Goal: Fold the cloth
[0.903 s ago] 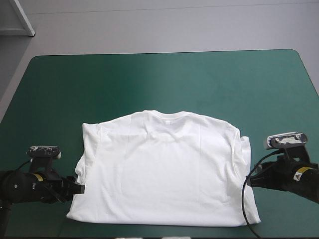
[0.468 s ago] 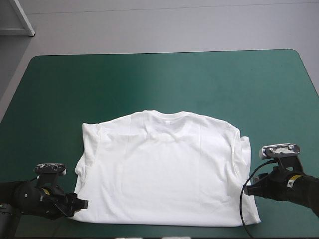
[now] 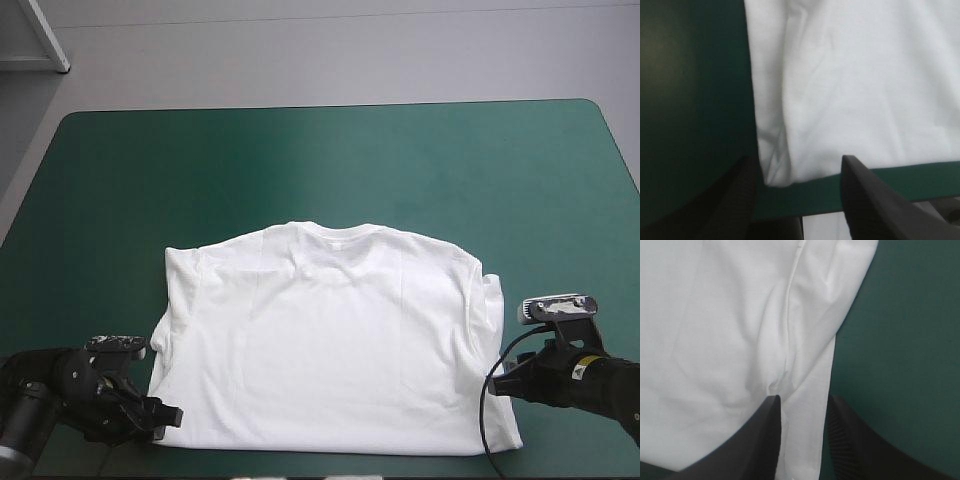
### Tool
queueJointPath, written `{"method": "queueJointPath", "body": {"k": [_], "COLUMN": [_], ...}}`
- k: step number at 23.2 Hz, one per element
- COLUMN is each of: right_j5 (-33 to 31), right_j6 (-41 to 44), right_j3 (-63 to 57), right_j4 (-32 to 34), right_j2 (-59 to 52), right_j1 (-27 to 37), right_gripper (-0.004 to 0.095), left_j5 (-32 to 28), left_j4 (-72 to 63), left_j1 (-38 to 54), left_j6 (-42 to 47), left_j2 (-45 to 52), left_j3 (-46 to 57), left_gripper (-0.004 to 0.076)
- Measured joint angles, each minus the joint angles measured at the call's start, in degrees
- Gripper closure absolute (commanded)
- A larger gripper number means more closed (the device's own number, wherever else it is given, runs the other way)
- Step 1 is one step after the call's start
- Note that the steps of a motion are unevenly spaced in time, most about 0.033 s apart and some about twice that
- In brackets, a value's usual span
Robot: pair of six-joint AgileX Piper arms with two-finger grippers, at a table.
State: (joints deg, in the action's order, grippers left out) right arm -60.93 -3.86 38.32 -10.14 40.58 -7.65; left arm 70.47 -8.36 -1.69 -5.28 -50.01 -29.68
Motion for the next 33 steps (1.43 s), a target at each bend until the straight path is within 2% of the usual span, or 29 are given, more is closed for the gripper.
{"method": "queueJointPath", "body": {"k": [4, 7, 9, 10, 15, 17, 19, 22, 25, 31, 33], "right_j5": [0.08, 0.08, -0.5, -1.21, -7.31, -7.45, -7.57, -7.61, -7.61, -7.04, -6.85], "right_j6": [0.0, 0.0, 0.0, 0.0, -0.19, -1.28, -2.6, -2.71, -2.71, -3.51, -4.62], "right_j3": [0.0, -0.04, -0.04, -0.04, -1.88, -3.93, -5.55, -5.84, -5.84, -8.94, -9.65], "right_j4": [0.0, 0.05, 0.05, 0.05, -0.29, -2.71, -6.56, -7.47, -6.8, -6.23, -7.24], "right_j2": [0.0, 0.0, 0.0, 0.0, 0.06, 0.06, 0.06, 0.06, 0.26, 5.21, 7.92], "right_j1": [0.0, 0.0, 0.0, 0.0, 0.0, 0.0, 0.0, 0.0, 0.0, 0.0, 0.0], "right_gripper": [0.0595, 0.0598, 0.0598, 0.0598, 0.0583, 0.0404, 0.0305, 0.0338, 0.0464, 0.0481, 0.0536], "left_j5": [-0.45, -1.02, -1.08, -1.08, -1.72, -1.77, -1.84, -1.84, -1.84, -1.84, -1.84], "left_j4": [0.7, 2.0, 2.49, 2.64, 2.89, 2.89, 2.89, 2.74, 2.77, 2.77, 2.77], "left_j1": [-0.04, -0.04, -0.04, -0.04, -0.11, -0.11, -0.11, -0.11, -0.11, -0.11, -0.11], "left_j6": [-0.07, -0.45, -0.69, -0.73, -3.15, -3.68, -3.87, -3.93, -3.93, -4.0, -4.0], "left_j2": [-5.49, -8.19, -8.76, -8.82, -8.65, -8.65, -8.65, -8.65, -8.65, -8.65, -8.65], "left_j3": [0.0, -0.18, -0.18, -0.18, -0.18, -0.18, -0.18, -0.18, -0.18, -0.18, -0.18], "left_gripper": [0.0349, 0.042, 0.0533, 0.0706, 0.0705, 0.0705, 0.0705, 0.0705, 0.0705, 0.0705, 0.0705]}}
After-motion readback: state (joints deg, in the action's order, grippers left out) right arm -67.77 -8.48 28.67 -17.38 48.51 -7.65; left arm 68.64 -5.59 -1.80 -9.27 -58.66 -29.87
